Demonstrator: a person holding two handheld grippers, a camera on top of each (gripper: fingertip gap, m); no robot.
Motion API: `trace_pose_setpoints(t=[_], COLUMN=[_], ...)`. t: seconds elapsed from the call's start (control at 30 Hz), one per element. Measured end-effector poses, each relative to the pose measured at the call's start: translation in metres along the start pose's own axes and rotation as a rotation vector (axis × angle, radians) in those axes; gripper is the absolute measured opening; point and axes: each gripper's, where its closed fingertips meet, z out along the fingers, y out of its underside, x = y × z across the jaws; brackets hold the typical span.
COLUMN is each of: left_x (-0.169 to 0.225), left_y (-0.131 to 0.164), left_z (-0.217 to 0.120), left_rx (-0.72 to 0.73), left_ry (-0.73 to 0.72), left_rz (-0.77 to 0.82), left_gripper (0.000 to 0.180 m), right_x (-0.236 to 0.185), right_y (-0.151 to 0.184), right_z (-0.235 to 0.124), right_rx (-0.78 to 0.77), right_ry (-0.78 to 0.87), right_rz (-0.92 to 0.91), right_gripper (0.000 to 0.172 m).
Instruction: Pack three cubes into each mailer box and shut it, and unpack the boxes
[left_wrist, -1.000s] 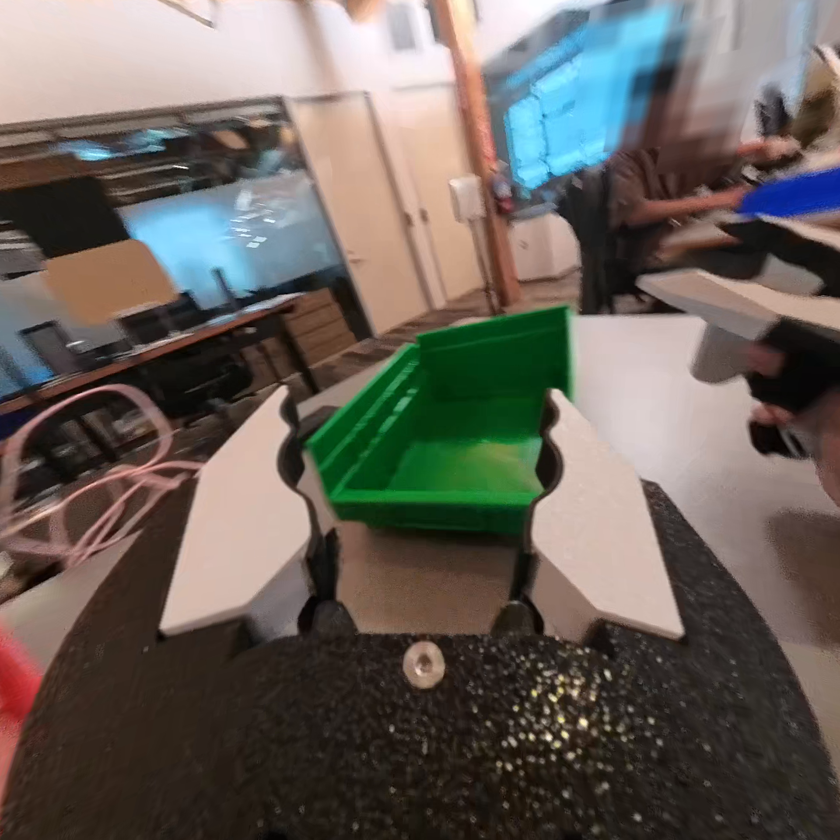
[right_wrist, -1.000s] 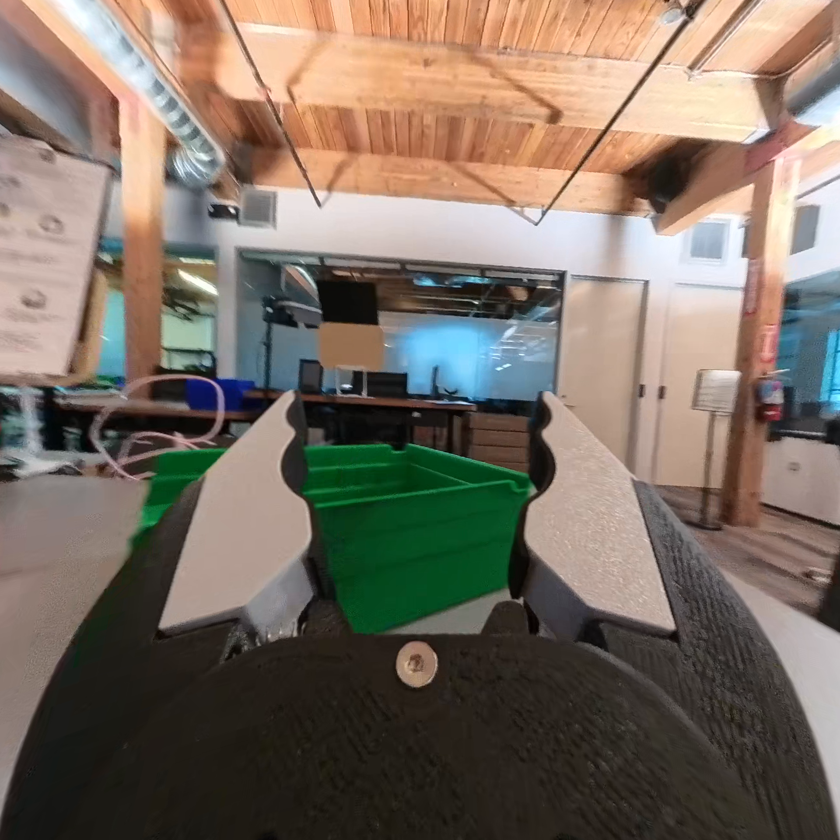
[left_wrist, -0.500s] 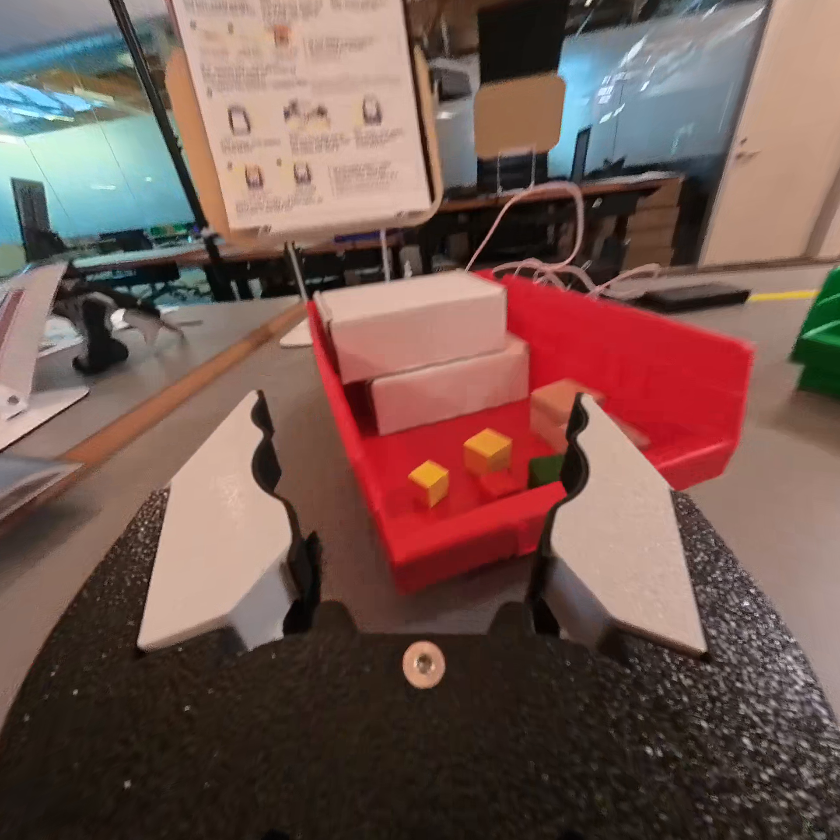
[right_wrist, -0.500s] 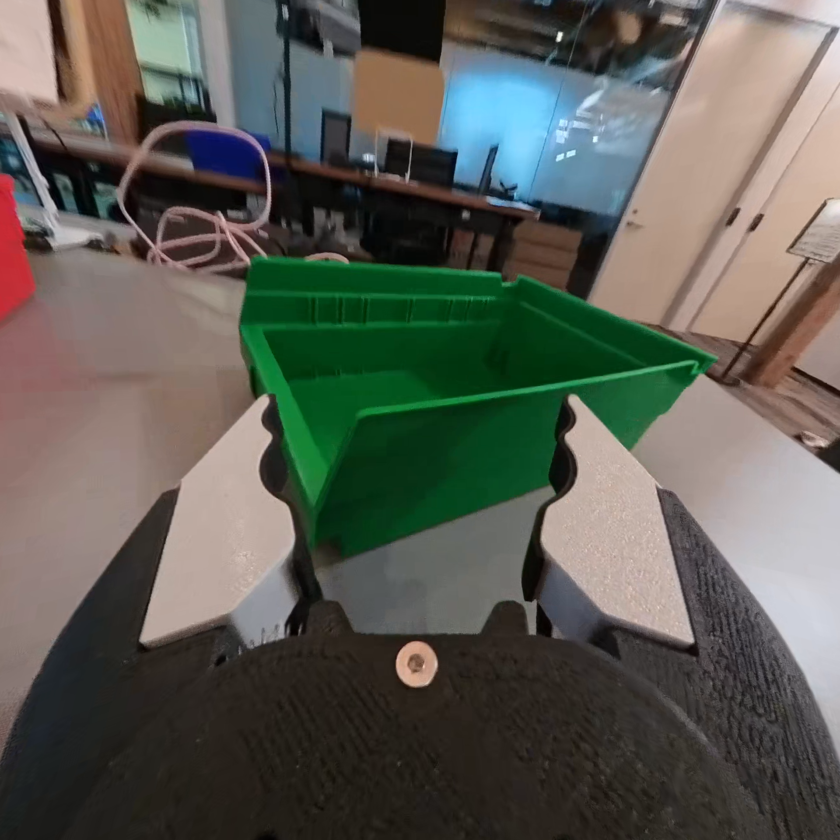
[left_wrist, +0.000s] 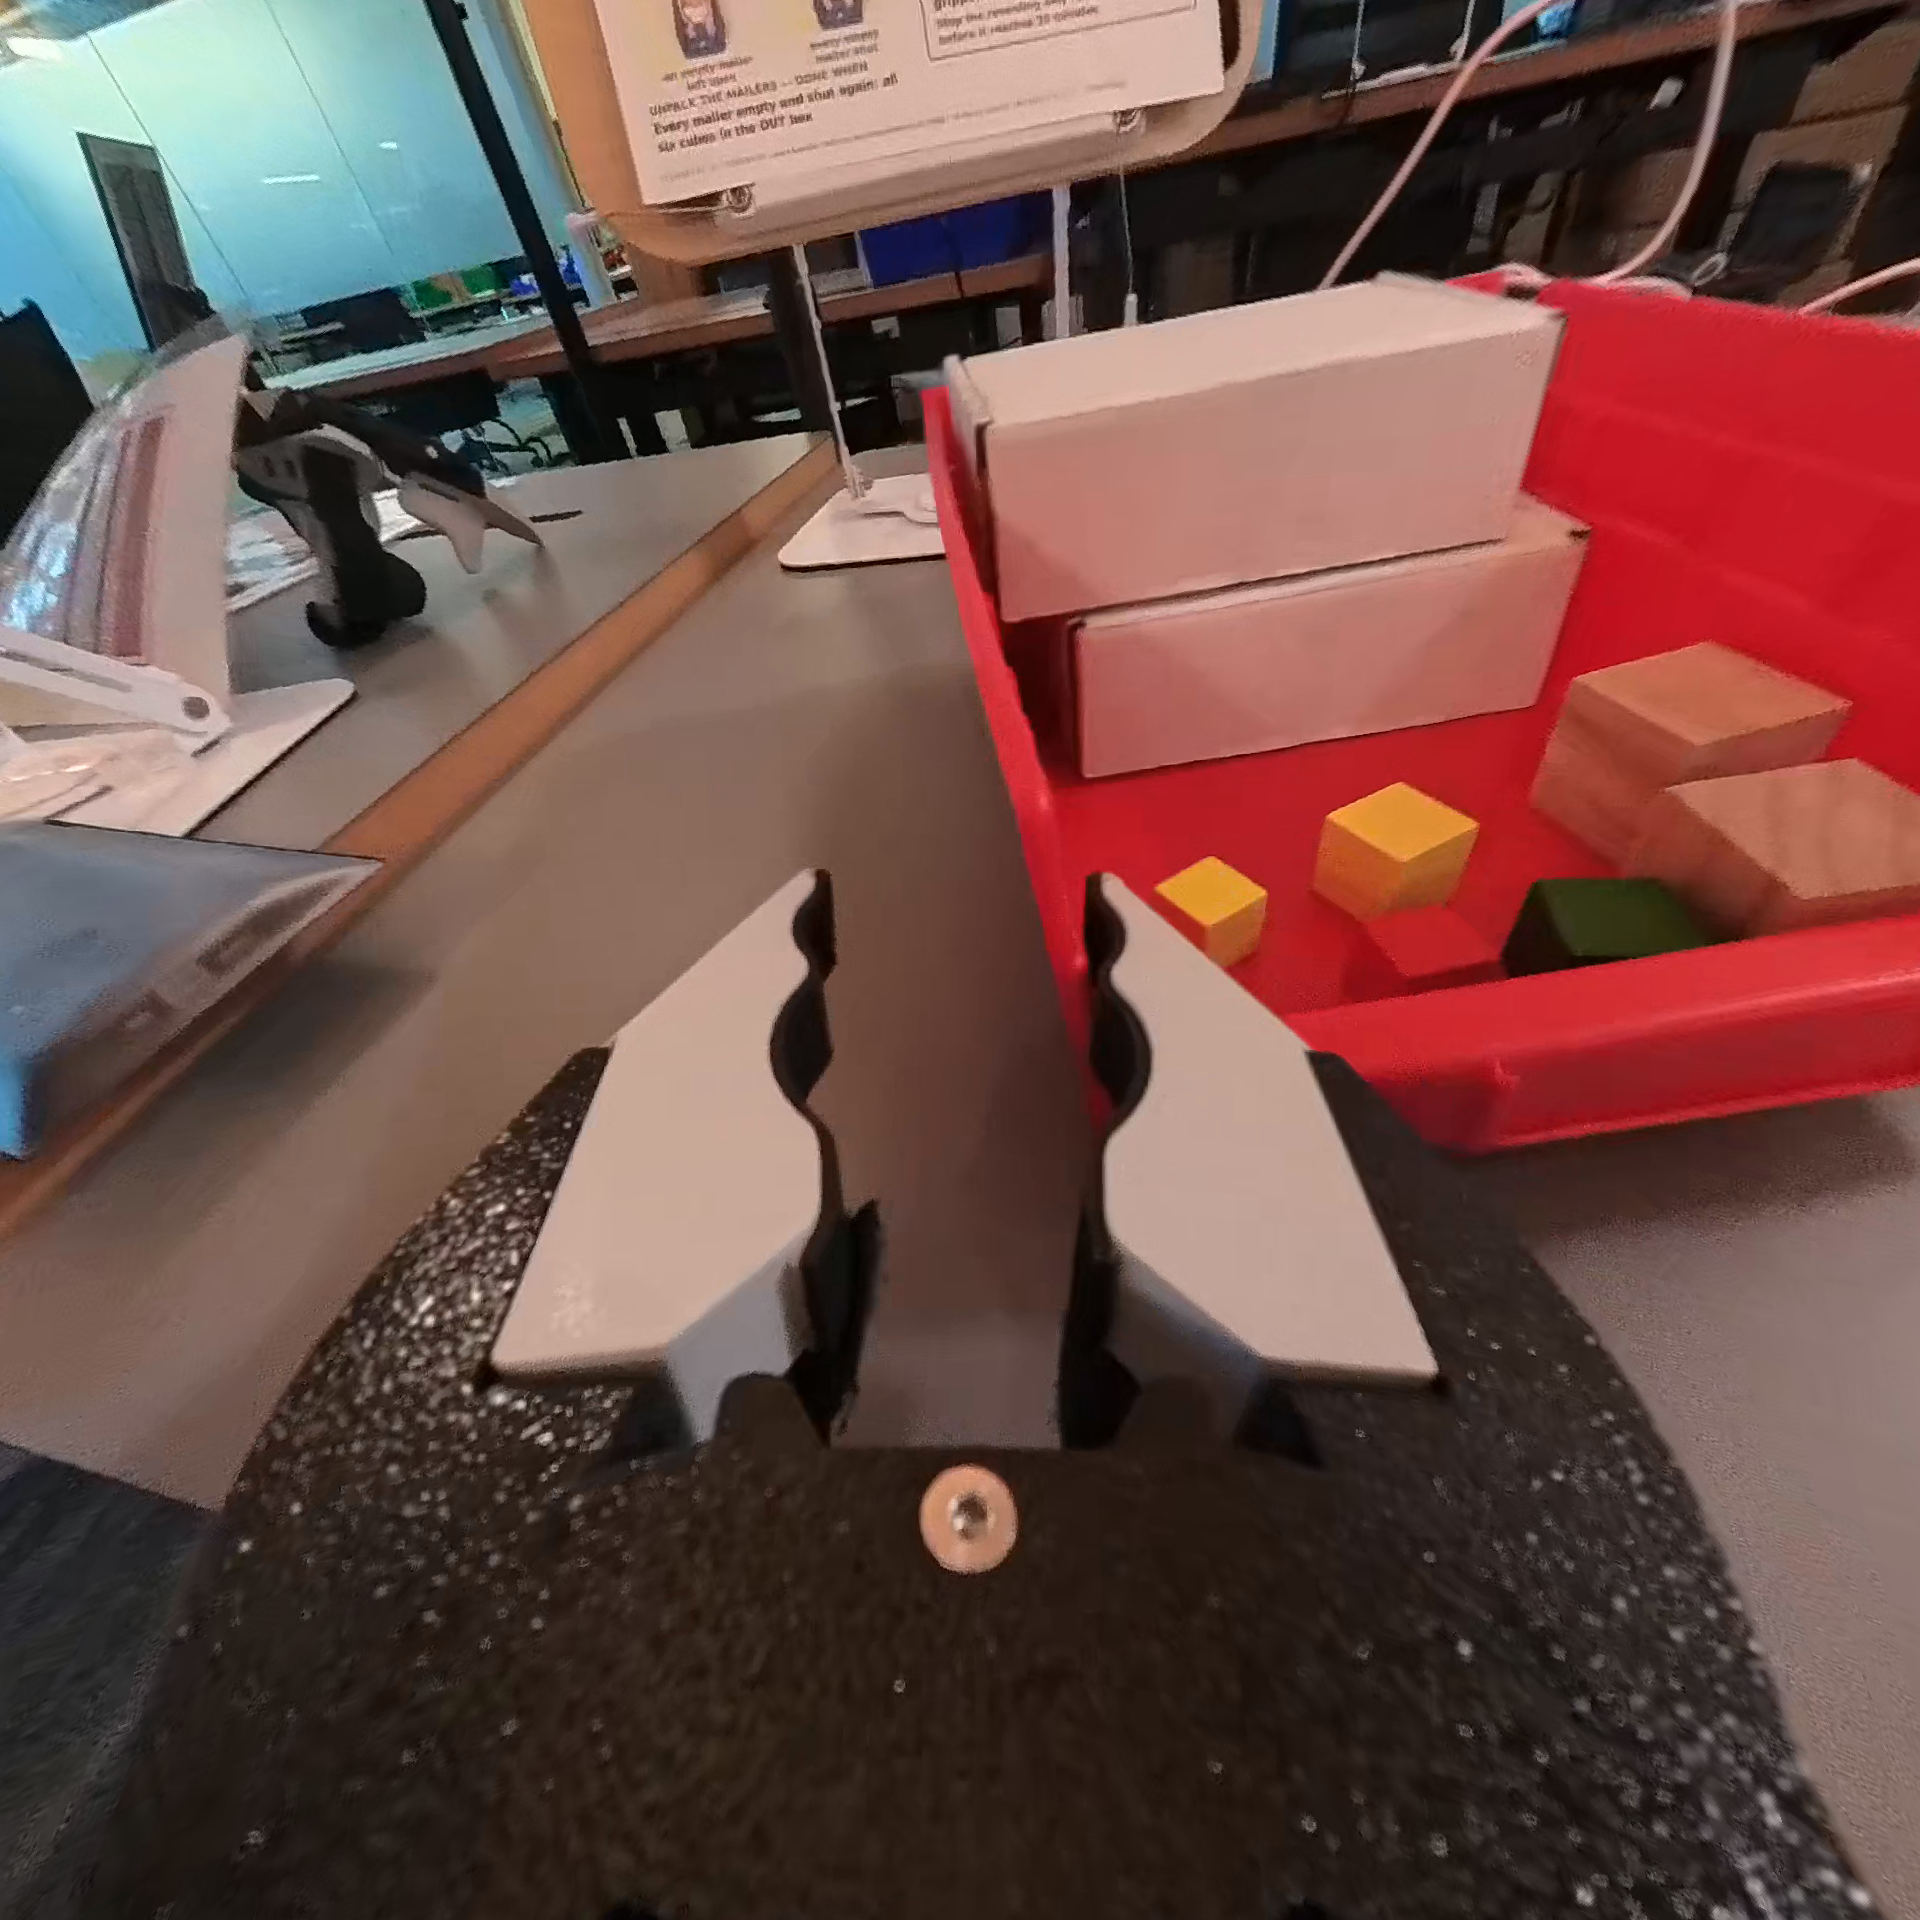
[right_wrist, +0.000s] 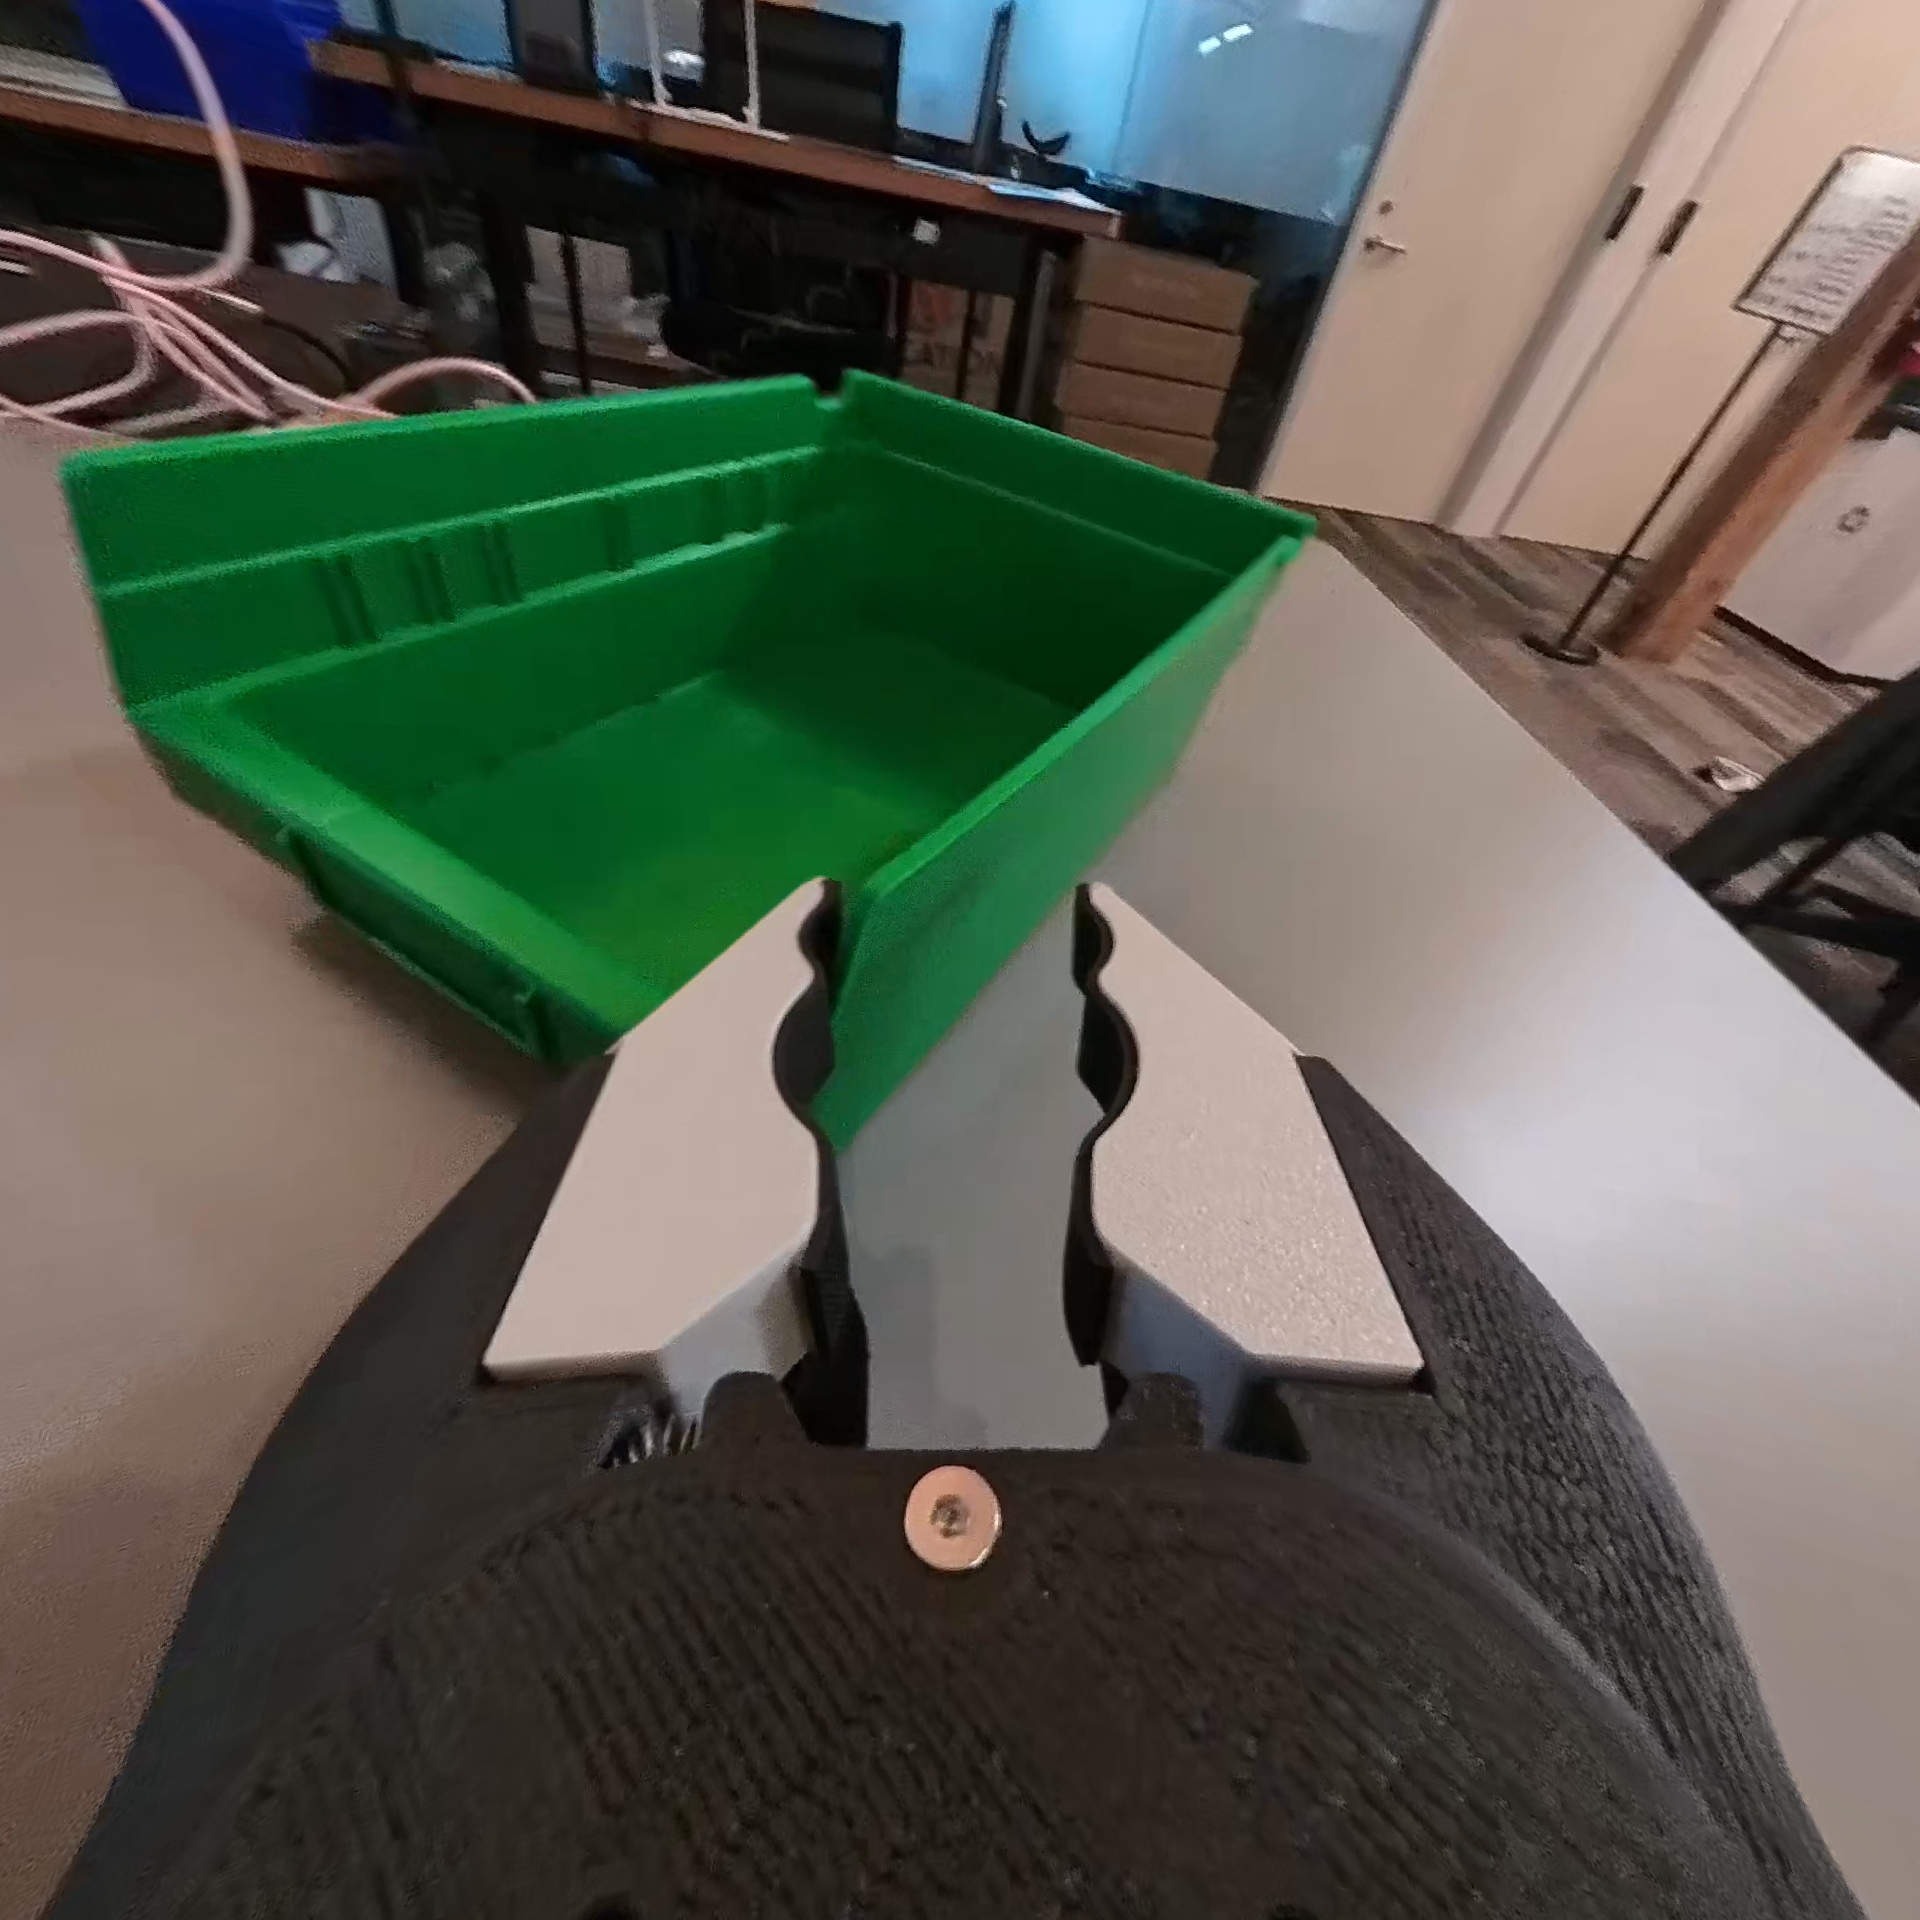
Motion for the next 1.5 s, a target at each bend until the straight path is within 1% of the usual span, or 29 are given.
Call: trace_pose_setpoints(t=[0.03, 0.13, 0.17, 0.2, 0.27, 0.37, 0.5, 0.67, 0.8, 0.83, 0.87, 0.93, 0.97, 1.0, 1.03, 1.07, 1.13, 1.2, 1.27, 1.33, 1.37, 1.43, 1.47, 1.5], left_x=[-0.003, -0.007, -0.009, -0.009, -0.013, -0.018, -0.033, -0.054, -0.079, -0.083, -0.087, -0.093, -0.099, -0.105, -0.108, -0.108, -0.097, -0.079, -0.058, -0.035, -0.024, -0.01, -0.002, 0.007], left_y=[0.001, 0.001, 0.001, 0.002, 0.0, 0.0, 0.003, 0.006, 0.009, 0.01, 0.012, 0.013, 0.012, 0.009, 0.002, -0.008, -0.035, -0.061, -0.084, -0.1, -0.102, -0.102, -0.104, -0.105], left_z=[0.002, 0.01, 0.013, 0.016, 0.02, 0.024, 0.025, 0.025, 0.028, 0.03, 0.031, 0.032, 0.031, 0.028, 0.023, 0.017, 0.005, 0.0, 0.004, 0.017, 0.026, 0.047, 0.057, 0.066], left_rx=[-0.002, -0.004, -0.008, -0.02, -0.024, -0.034, -0.037, -0.045, -0.059, -0.061, -0.062, -0.057, -0.057, -0.054, -0.031, 0.006, 0.109, 0.18, 0.218, 0.237, 0.222, 0.228, 0.26, 0.284], left_ry=[0.002, 0.022, 0.027, 0.033, 0.036, 0.064, 0.063, 0.108, 0.092, 0.096, 0.105, 0.1, 0.062, 0.024, -0.004, -0.01, 0.036, 0.103, 0.169, 0.241, 0.273, 0.267, 0.267, 0.297], left_rz=[0.011, 0.038, 0.058, 0.079, 0.079, 0.031, 0.006, 0.027, 0.038, 0.033, 0.027, 0.039, 0.066, 0.109, 0.152, 0.187, 0.25, 0.351, 0.488, 0.64, 0.755, 1.05, 1.15, 1.182], left_gripper=[0.043, 0.022, 0.016, 0.006, 0.006, 0.005, 0.005, 0.004, 0.005, 0.005, 0.005, 0.007, 0.019, 0.031, 0.042, 0.046, 0.036, 0.036, 0.038, 0.036, 0.035, 0.033, 0.032, 0.031], right_x=[0.009, 0.033, 0.04, 0.048, 0.061, 0.079, 0.098, 0.116, 0.131, 0.133, 0.137, 0.144, 0.144, 0.141, 0.133, 0.12, 0.081, 0.03, -0.021, -0.068, -0.095, -0.141, -0.159, -0.176], right_y=[0.004, 0.011, 0.013, 0.015, 0.017, 0.021, 0.025, 0.031, 0.035, 0.034, 0.029, 0.008, -0.007, -0.025, -0.045, -0.067, -0.106, -0.133, -0.145, -0.147, -0.148, -0.15, -0.151, -0.151], right_z=[0.001, 0.006, 0.007, 0.008, 0.008, 0.006, -0.001, -0.013, -0.022, -0.025, -0.028, -0.041, -0.049, -0.059, -0.069, -0.08, -0.095, -0.098, -0.084, -0.059, -0.049, -0.03, -0.021, -0.012], right_rx=[-0.015, -0.05, -0.061, -0.066, -0.078, -0.096, -0.104, -0.118, -0.124, -0.113, -0.085, 0.004, 0.052, 0.109, 0.18, 0.26, 0.416, 0.525, 0.558, 0.524, 0.521, 0.526, 0.543, 0.558], right_ry=[0.01, 0.027, 0.039, 0.056, 0.072, 0.103, 0.092, 0.035, 0.029, 0.037, 0.06, 0.111, 0.127, 0.133, 0.127, 0.104, 0.013, -0.119, -0.255, -0.377, -0.458, -0.576, -0.605, -0.63], right_rz=[0.007, 0.038, 0.042, 0.045, 0.047, 0.046, 0.08, 0.05, 0.065, 0.064, 0.063, 0.067, 0.061, 0.044, 0.019, -0.008, -0.05, -0.079, -0.121, -0.144, -0.145, -0.139, -0.14, -0.143], right_gripper=[0.034, 0.012, 0.007, 0.006, 0.004, 0.003, 0.003, 0.003, 0.003, 0.003, 0.009, 0.036, 0.046, 0.053, 0.056, 0.056, 0.052, 0.048, 0.046, 0.047, 0.047, 0.047, 0.047, 0.047])
